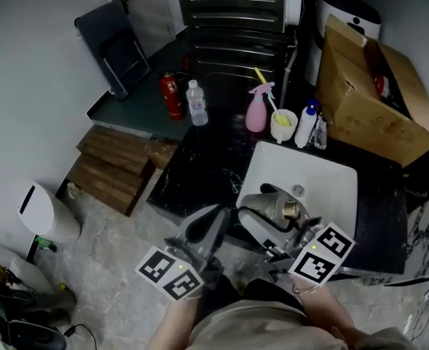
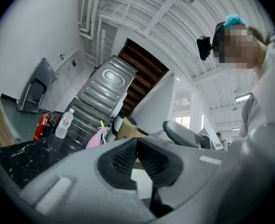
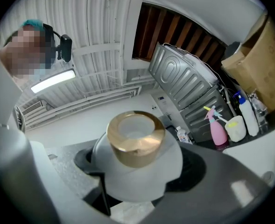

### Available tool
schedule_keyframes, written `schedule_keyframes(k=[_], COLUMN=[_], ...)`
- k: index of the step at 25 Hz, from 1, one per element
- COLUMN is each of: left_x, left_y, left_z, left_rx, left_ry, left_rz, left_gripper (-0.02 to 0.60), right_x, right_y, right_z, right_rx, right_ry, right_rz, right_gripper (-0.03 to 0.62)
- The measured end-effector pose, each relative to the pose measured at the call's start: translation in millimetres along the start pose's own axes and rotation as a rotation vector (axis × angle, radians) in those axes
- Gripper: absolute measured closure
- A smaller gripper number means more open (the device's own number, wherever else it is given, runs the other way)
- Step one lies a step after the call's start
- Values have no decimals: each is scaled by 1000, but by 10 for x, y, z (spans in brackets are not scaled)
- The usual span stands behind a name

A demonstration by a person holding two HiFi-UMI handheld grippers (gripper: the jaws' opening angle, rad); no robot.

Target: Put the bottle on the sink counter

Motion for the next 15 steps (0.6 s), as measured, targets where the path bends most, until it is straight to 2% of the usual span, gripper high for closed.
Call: schedule_keyframes(k=[9, 15], left_x=[35, 35], left_y=[144, 366], left_z=[-243, -594], left_rx=[-9, 20], left_ry=[-13, -46], left_rz=[-34, -57], left_gripper=[575, 575], right_x=[44, 40], right_y=[249, 450], right_z=[200, 457], right_rx=[9, 71], right_ry=[22, 20], right_rz=[-7, -24], right_gripper=[253, 253])
Point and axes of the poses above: the fingertips, and each gripper's own axes: y forward along the fingers, z to its right, x out of its underside, the point moved 8 cm from there along -y, backward along the fingers, and after that the axes turned 8 degrees about x, right-handed, at the moved point
